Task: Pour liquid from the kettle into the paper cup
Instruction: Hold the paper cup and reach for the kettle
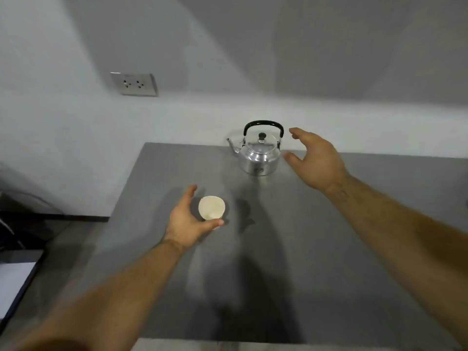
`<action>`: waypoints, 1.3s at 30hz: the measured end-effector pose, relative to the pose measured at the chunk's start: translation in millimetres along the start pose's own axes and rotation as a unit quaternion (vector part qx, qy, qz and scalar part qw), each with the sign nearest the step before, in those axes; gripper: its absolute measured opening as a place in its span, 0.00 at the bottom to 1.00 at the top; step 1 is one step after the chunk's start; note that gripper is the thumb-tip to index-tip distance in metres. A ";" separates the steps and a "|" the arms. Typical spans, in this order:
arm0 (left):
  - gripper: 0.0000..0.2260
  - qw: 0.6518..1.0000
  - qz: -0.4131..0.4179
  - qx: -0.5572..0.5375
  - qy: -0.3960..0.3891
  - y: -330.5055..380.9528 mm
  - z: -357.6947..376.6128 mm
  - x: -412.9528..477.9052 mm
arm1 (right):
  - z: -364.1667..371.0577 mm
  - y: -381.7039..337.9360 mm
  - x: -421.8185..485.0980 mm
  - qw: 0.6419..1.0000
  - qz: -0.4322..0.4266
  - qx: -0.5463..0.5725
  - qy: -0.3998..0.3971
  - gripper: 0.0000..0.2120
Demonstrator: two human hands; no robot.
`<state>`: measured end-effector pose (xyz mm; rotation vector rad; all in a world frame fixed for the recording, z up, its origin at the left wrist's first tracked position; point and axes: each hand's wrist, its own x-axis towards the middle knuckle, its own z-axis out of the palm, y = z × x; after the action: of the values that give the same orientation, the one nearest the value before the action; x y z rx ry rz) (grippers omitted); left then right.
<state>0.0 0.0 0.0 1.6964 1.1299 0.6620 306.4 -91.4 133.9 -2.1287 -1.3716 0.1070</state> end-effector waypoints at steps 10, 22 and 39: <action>0.24 0.995 -0.064 -0.076 0.019 -60.0 41.6 15.6 | 61.6 7.8 78.0 0.998 0.007 -0.034 -0.047 0.28; 0.24 0.996 -0.050 -0.070 0.024 -73.0 48.6 16.7 | 93.6 10.7 168.7 0.987 0.008 -0.078 -0.140 0.20; 0.24 0.999 -0.032 -0.028 0.030 -70.2 50.5 14.5 | 36.0 14.5 161.3 0.991 -0.019 0.051 -0.121 0.07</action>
<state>20.6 0.1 -85.3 1.5960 1.1909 0.7019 379.4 57.6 136.3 -2.0552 -1.5079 0.4236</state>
